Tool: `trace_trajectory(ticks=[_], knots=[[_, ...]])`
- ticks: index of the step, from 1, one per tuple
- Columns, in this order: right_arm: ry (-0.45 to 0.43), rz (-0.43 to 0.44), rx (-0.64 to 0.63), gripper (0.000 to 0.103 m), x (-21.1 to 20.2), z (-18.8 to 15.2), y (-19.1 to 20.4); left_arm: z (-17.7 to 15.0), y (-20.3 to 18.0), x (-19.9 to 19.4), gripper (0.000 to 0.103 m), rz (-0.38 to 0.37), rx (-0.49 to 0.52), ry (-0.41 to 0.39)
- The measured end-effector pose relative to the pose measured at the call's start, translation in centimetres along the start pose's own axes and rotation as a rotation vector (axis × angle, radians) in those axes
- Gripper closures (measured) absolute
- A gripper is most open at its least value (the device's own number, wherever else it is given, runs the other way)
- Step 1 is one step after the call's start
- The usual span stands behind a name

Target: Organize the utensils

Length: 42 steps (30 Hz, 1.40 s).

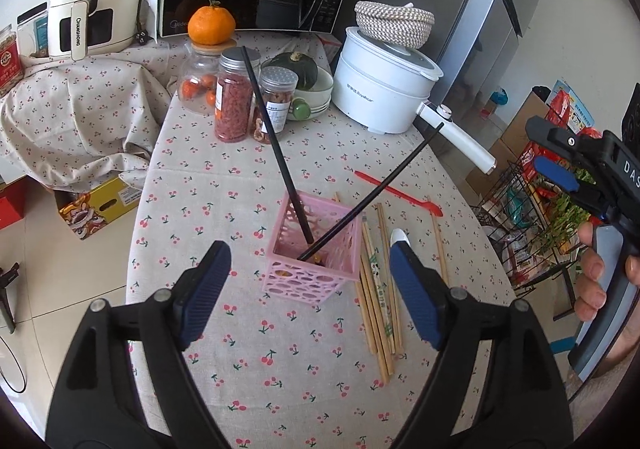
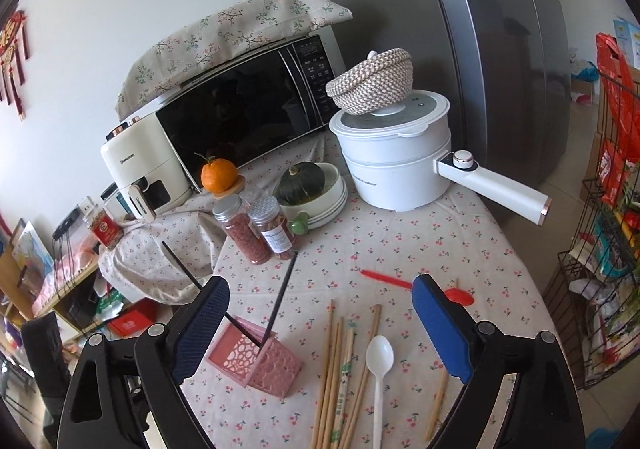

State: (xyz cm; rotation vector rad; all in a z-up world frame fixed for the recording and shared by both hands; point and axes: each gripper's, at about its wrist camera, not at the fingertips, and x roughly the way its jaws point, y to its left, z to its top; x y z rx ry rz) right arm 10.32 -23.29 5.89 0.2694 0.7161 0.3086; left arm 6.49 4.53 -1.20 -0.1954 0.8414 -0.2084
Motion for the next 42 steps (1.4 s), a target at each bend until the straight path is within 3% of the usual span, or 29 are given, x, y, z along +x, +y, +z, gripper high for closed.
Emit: trace_trajectory(ticks=[10, 16, 25, 33, 42], knots=[[0.163, -0.181, 0.010, 0.003, -0.6, -2.8, -4.4, -2.4, -4.9, 0.5, 0.019, -0.015, 0.098, 0.120], [0.271, -0.219, 0.053, 0.003, 0.2, -4.1, -7.3, -3.9, -8.5, 1.4, 0.019, -0.014, 0.176, 0.190], [0.416, -0.260, 0.129, 0.003, 3.0, -5.3, -13.1, -3.1, -13.1, 6.8, 0.019, 0.025, 0.179, 0.286], [0.496, -0.280, 0.223, 0.003, 5.6, -5.9, -18.1, -1.1, -15.2, 15.7, 0.046, 0.118, 0.157, 0.388], [0.525, -0.286, 0.202, 0.003, 7.5, -5.8, -20.1, -0.5, -15.3, 21.5, 0.051, 0.238, 0.133, 0.441]])
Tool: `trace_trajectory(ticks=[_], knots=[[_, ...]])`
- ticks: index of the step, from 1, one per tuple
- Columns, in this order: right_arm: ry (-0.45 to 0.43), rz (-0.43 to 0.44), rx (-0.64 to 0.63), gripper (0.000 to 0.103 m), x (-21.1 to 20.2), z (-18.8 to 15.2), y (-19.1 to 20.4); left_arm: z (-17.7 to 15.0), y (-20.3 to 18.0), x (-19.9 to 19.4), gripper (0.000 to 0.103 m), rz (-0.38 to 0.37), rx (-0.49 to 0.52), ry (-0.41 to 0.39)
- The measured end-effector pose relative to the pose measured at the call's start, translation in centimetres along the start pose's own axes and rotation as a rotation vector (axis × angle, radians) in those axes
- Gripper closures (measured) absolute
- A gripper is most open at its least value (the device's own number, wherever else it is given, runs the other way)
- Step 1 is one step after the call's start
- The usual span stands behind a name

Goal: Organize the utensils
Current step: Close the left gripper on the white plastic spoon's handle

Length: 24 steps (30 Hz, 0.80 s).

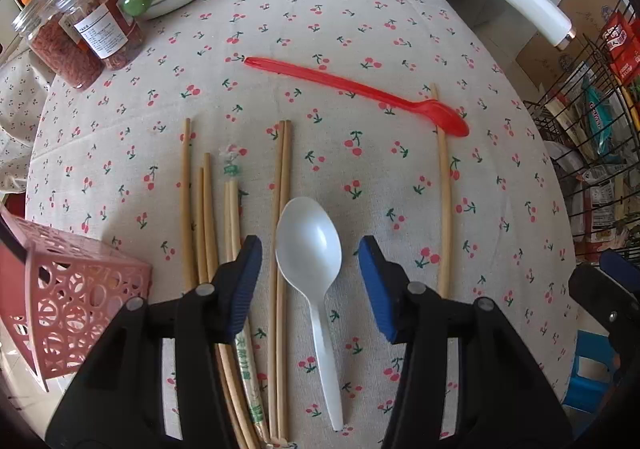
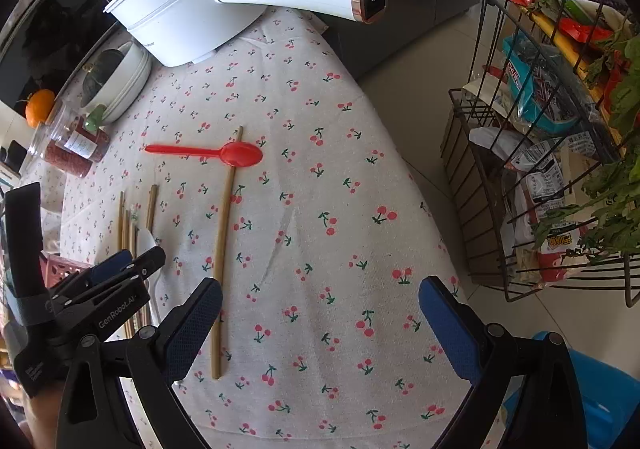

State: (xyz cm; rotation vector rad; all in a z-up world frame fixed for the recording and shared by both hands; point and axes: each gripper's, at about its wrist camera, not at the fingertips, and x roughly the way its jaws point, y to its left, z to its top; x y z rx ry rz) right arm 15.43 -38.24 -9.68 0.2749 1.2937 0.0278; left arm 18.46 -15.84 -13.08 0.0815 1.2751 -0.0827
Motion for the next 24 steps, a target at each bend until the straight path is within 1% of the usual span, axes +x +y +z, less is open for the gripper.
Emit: trace_trajectory(ticks=[2, 4, 5, 10, 13, 16, 21, 23, 24], knots=[[0.004, 0.000, 0.003, 0.003, 0.3, 0.2, -0.1, 0.2, -0.1, 0.6, 0.053, 0.012, -0.004, 0.010], [0.011, 0.007, 0.010, 0.003, 0.5, 0.3, -0.3, 0.4, -0.1, 1.0, 0.060, 0.014, -0.007, 0.018], [0.013, 0.011, 0.014, 0.003, 0.6, 0.3, -0.3, 0.5, -0.2, 1.2, 0.065, 0.014, -0.006, 0.022], [0.018, 0.009, 0.026, 0.003, 0.8, 0.3, -0.5, 0.1, 0.3, 0.1, 0.065, -0.007, 0.000, -0.017], [0.018, 0.016, 0.031, 0.003, 1.0, 0.4, -0.2, -0.8, 1.0, -2.3, 0.065, -0.062, 0.009, -0.072], [0.019, 0.030, 0.029, 0.003, 1.5, 0.8, 0.5, -2.5, 2.0, -5.7, 0.065, -0.122, 0.027, -0.151], [0.000, 0.046, -0.003, 0.004, 2.4, 1.5, 2.8, -5.5, 4.5, -10.9, 0.066, -0.192, 0.057, -0.278], [-0.013, 0.053, -0.032, 0.007, 2.9, 1.9, 4.1, -6.6, 5.8, -12.5, 0.065, -0.220, 0.060, -0.327], [-0.013, 0.054, -0.043, 0.014, 3.3, 2.1, 4.7, -7.3, 6.5, -13.3, 0.065, -0.230, 0.062, -0.347]])
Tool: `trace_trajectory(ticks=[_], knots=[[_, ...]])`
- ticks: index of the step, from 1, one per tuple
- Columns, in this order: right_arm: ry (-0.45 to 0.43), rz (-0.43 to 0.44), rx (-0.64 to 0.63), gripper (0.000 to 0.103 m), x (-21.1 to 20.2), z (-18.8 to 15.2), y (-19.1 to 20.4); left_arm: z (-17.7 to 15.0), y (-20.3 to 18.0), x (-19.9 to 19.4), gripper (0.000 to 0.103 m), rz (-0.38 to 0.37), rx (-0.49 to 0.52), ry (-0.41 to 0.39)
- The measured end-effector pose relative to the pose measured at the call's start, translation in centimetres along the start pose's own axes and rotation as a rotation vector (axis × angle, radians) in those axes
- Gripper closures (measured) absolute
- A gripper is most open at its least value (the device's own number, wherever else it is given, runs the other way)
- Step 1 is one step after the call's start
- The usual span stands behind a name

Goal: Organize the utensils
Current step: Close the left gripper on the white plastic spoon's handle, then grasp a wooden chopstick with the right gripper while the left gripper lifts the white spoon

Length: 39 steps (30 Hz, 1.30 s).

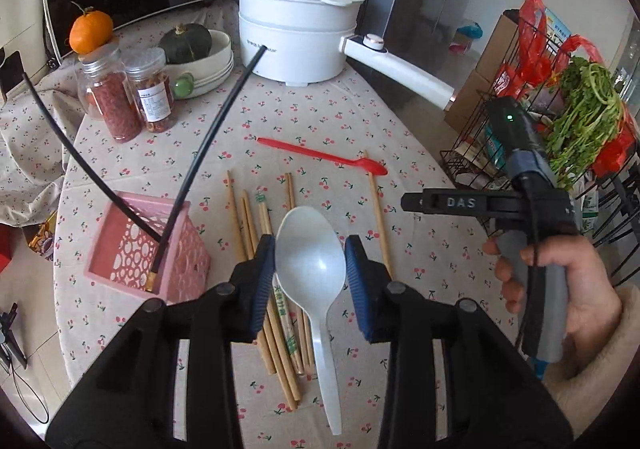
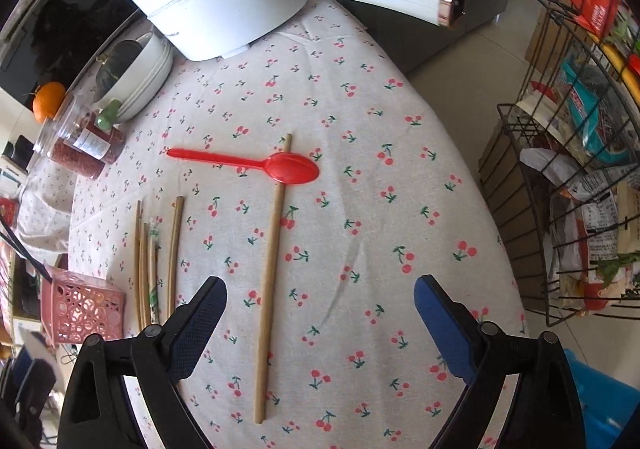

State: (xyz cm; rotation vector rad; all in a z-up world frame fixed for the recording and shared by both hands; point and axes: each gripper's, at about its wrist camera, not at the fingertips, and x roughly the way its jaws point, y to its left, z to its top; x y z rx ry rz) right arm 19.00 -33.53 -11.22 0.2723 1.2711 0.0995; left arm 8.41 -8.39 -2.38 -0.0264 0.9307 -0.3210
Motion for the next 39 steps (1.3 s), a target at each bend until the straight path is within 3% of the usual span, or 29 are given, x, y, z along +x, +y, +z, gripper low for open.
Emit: trace_trajectory(ticks=[3, 7, 12, 14, 15, 21, 31, 39], knots=[[0.014, 0.000, -0.030, 0.036, 1.5, 0.6, 1.7, -0.6, 1.8, -1.9, 0.066, -0.021, -0.013, -0.056], [0.015, -0.057, -0.063, 0.061, 3.5, 1.4, 3.4, -0.7, 4.2, -2.7, 0.066, -0.052, -0.071, -0.072], [0.001, -0.160, -0.137, 0.072, 5.4, 2.0, 5.2, -1.2, 6.5, -3.4, 0.066, -0.049, -0.109, -0.086], [-0.002, -0.182, -0.158, 0.083, 5.6, 1.8, 5.9, -1.4, 7.1, -3.9, 0.065, -0.055, -0.122, -0.097], [0.000, -0.175, -0.164, 0.094, 5.6, 1.7, 6.1, -1.5, 7.4, -4.3, 0.066, -0.057, -0.124, -0.108], [-0.008, -0.093, -0.168, 0.096, 4.6, 0.4, 6.5, -1.3, 9.4, -6.0, 0.066, -0.056, -0.158, -0.179], [-0.090, 0.147, -0.200, 0.096, -2.8, -3.1, 8.7, -0.3, 11.8, -8.8, 0.065, -0.034, -0.231, -0.389], [-0.238, 0.235, -0.210, 0.096, -8.5, -4.8, 10.2, 0.3, 13.4, -8.3, 0.065, 0.055, -0.303, -0.574]])
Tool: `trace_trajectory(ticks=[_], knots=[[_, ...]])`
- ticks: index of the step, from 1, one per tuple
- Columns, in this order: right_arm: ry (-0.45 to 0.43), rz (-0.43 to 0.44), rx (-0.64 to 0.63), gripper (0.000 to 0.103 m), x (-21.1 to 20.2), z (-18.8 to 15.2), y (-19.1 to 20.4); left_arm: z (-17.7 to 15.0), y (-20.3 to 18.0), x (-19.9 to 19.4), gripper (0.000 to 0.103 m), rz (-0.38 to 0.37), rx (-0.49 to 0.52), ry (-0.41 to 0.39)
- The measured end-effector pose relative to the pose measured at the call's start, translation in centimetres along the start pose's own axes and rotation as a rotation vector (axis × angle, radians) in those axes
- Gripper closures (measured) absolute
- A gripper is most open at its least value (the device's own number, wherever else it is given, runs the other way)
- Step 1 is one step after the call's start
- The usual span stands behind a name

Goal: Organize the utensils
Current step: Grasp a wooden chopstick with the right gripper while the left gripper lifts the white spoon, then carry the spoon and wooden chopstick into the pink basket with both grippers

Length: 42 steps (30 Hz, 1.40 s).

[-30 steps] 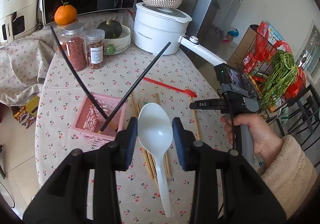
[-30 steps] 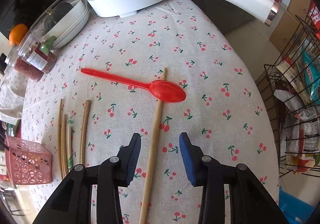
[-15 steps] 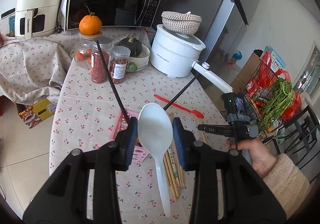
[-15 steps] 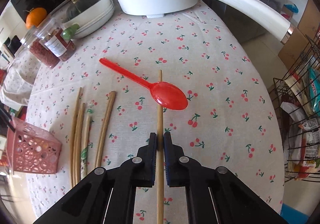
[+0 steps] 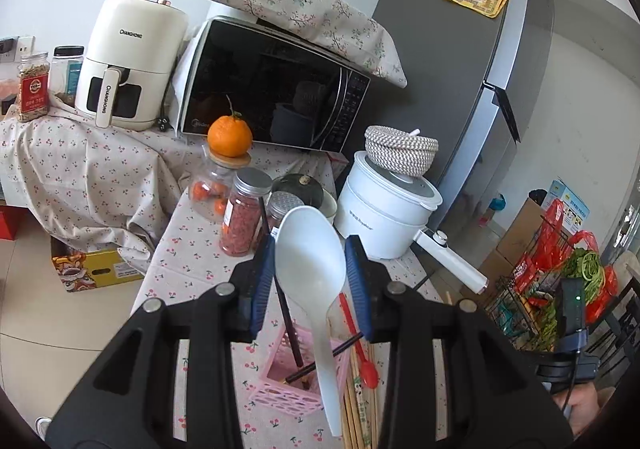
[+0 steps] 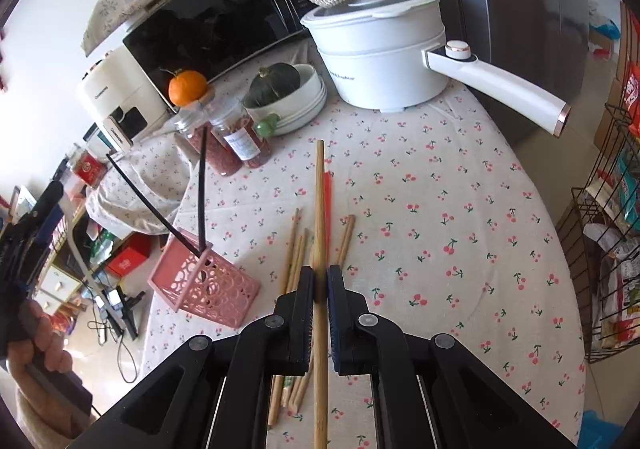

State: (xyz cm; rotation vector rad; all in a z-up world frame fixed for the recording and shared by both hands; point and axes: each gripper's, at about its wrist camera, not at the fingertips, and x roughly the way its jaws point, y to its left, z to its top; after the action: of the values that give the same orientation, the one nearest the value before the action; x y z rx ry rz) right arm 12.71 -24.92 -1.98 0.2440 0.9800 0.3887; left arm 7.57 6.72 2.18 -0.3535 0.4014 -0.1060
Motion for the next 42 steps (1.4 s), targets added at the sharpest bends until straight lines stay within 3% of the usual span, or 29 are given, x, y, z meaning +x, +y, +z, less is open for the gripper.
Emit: trace_trajectory(ticks=[3, 7, 14, 20, 26, 31, 35, 39, 42], knots=[[-0.056, 0.000, -0.023, 0.096, -1.2, 0.1, 0.9, -0.3, 0.1, 0.7, 0.065, 0.033, 0.011, -0.087], [-0.118, -0.014, -0.048, 0.096, -2.2, 0.4, 1.5, -1.0, -0.5, 2.1, 0.065, 0.073, 0.058, -0.128], [-0.200, -0.015, -0.043, 0.096, -3.1, 0.9, 1.7, -2.3, -0.9, 4.3, 0.065, 0.129, 0.146, -0.142], [-0.273, -0.006, -0.062, 0.096, -3.9, 0.9, 3.0, -2.8, -0.1, 5.5, 0.065, 0.135, 0.132, -0.107], [-0.357, 0.030, -0.047, 0.096, -4.9, 1.0, 4.8, -2.6, -0.2, 5.7, 0.060, 0.109, 0.121, -0.007], [-0.444, 0.077, -0.028, 0.096, -5.4, 1.3, 7.1, -1.8, 0.0, 3.9, 0.043, 0.076, 0.124, 0.096], [-0.488, 0.096, -0.010, 0.096, -4.6, 1.4, 9.3, -1.8, 0.9, 2.6, 0.038, 0.120, 0.142, 0.234], [-0.537, 0.085, 0.008, 0.096, -3.2, 1.5, 11.4, -2.2, 3.5, 2.0, 0.037, 0.178, 0.070, 0.377], [-0.570, 0.061, 0.037, 0.096, -1.7, 1.9, 12.6, -2.4, 5.0, 1.6, 0.037, 0.179, 0.032, 0.415]])
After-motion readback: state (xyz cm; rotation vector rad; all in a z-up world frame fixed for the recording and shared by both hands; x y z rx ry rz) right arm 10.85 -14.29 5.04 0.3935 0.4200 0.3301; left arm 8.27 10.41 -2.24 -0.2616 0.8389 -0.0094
